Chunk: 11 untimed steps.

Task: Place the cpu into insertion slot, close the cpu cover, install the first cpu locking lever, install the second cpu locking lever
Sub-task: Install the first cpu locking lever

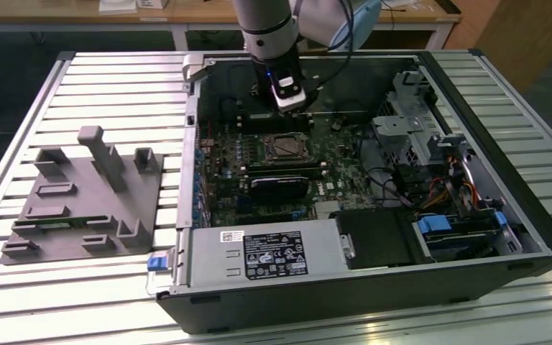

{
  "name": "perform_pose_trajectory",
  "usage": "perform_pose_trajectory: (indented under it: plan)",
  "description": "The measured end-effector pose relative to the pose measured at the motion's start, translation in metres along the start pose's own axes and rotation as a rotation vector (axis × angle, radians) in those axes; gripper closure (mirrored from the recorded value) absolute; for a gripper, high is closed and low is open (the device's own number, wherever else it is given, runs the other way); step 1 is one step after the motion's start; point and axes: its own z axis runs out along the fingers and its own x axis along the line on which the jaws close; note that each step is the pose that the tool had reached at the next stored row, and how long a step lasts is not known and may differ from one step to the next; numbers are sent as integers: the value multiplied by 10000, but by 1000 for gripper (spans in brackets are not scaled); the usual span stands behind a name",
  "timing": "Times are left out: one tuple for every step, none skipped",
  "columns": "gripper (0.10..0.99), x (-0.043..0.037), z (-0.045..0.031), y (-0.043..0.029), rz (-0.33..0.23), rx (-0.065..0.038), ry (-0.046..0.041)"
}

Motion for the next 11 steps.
perform_pose_trajectory:
  plan:
    - [980, 0, 0, 0, 1, 0, 0]
    - [980, 0, 0, 0, 2, 1, 3]
    - [980, -1, 0, 0, 4, 19, 44]
    - [980, -3, 1, -2, 7, 54, 123]
    - [980, -5, 3, -8, 12, 95, 218]
    - [980, -8, 5, -14, 18, 138, 318]
    - [980, -12, 6, -21, 24, 181, 416]
    - [980, -17, 6, -31, 28, 219, 502]
    - [980, -24, 6, -43, 32, 248, 572]
    - [980, -31, 7, -55, 35, 266, 616]
    - [980, -40, 6, -71, 38, 282, 652]
